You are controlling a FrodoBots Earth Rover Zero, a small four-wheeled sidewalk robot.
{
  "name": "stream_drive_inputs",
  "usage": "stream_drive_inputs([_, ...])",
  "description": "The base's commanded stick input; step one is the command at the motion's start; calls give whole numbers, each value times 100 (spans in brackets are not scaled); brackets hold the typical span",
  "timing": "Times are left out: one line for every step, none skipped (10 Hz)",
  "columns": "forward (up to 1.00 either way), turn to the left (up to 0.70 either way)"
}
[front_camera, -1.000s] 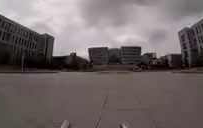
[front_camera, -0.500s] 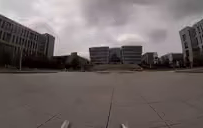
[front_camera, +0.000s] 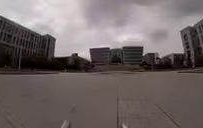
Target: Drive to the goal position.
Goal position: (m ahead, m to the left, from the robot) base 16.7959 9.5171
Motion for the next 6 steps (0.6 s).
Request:
stream_drive_inputs([100, 0])
stream_drive_inputs([100, 0])
stream_drive_inputs([100, 0])
stream_drive_inputs([100, 0])
stream_drive_inputs([100, 0])
stream_drive_inputs([100, 0])
